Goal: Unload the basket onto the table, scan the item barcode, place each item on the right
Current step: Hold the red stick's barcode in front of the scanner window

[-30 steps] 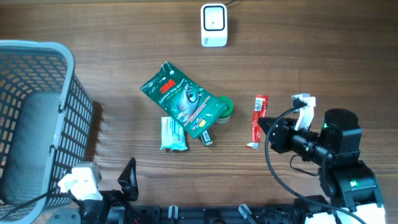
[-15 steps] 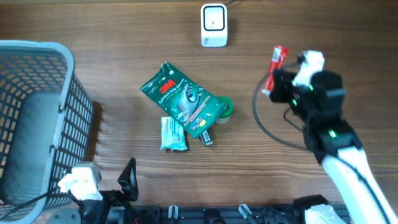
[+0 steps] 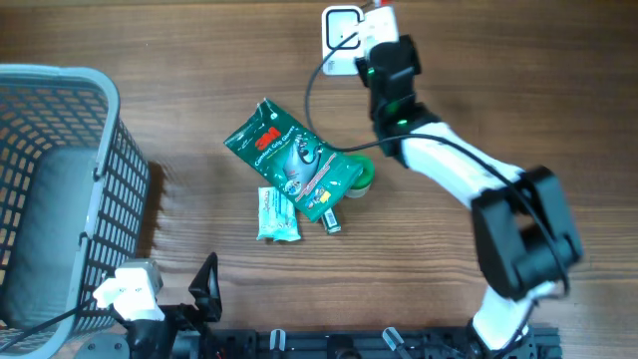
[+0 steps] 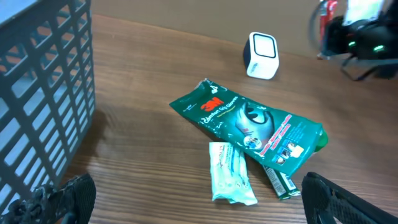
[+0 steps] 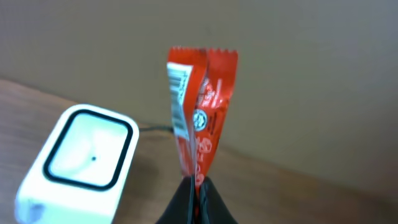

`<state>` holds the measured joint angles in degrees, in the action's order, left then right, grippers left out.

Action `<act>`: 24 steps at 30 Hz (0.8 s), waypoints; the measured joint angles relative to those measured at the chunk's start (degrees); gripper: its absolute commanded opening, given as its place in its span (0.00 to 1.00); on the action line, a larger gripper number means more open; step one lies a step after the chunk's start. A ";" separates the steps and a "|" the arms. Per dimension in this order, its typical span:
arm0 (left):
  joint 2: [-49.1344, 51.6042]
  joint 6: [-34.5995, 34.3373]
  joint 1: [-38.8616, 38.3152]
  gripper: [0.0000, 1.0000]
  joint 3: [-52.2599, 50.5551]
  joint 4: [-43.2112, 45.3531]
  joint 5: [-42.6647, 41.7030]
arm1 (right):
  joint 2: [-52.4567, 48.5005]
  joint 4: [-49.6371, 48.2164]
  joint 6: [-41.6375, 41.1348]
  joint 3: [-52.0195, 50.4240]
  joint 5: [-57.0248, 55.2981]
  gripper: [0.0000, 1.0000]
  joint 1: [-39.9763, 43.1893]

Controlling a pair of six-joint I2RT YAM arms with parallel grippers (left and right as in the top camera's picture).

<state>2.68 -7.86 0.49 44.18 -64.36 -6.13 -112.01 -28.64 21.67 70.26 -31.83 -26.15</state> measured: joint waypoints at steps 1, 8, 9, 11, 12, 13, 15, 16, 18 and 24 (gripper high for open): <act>0.00 0.00 0.00 1.00 0.00 0.02 0.00 | -1.49 -2.43 2.84 0.07 -1.01 0.04 -0.37; 0.00 0.00 0.00 1.00 0.00 0.04 0.00 | -12.50 -14.71 23.87 1.25 -6.03 0.05 -0.44; 0.00 0.00 0.00 1.00 0.00 0.04 0.00 | -13.55 -14.78 25.14 1.86 -6.19 0.05 -0.44; 0.00 0.00 0.00 1.00 0.00 0.04 0.00 | -15.47 -14.71 26.84 3.58 -6.10 0.05 -0.44; 0.00 0.00 0.00 1.00 0.00 0.04 0.00 | -15.93 -14.73 27.54 4.11 -5.84 0.05 -0.44; 0.00 0.00 0.00 1.00 0.00 0.04 0.00 | -16.11 -14.73 28.13 4.48 -5.40 0.05 -0.44; 0.00 0.00 0.00 1.00 0.00 0.04 0.00 | -16.48 -15.15 29.49 4.92 -4.59 0.05 -0.44; 0.00 0.00 0.00 1.00 0.00 0.04 0.00 | -16.83 -15.45 30.60 5.03 -4.26 0.04 -0.44; 0.00 0.00 0.00 1.00 0.00 0.04 0.00 | -18.18 -15.87 32.79 5.38 -3.96 0.04 -0.44; 0.00 0.00 0.00 1.00 0.00 0.04 0.00 | -20.24 -16.90 37.31 5.44 -2.60 0.05 -1.29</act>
<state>2.68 -7.86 0.49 44.18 -64.31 -6.13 -132.25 -45.54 58.98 75.70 -34.44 -27.44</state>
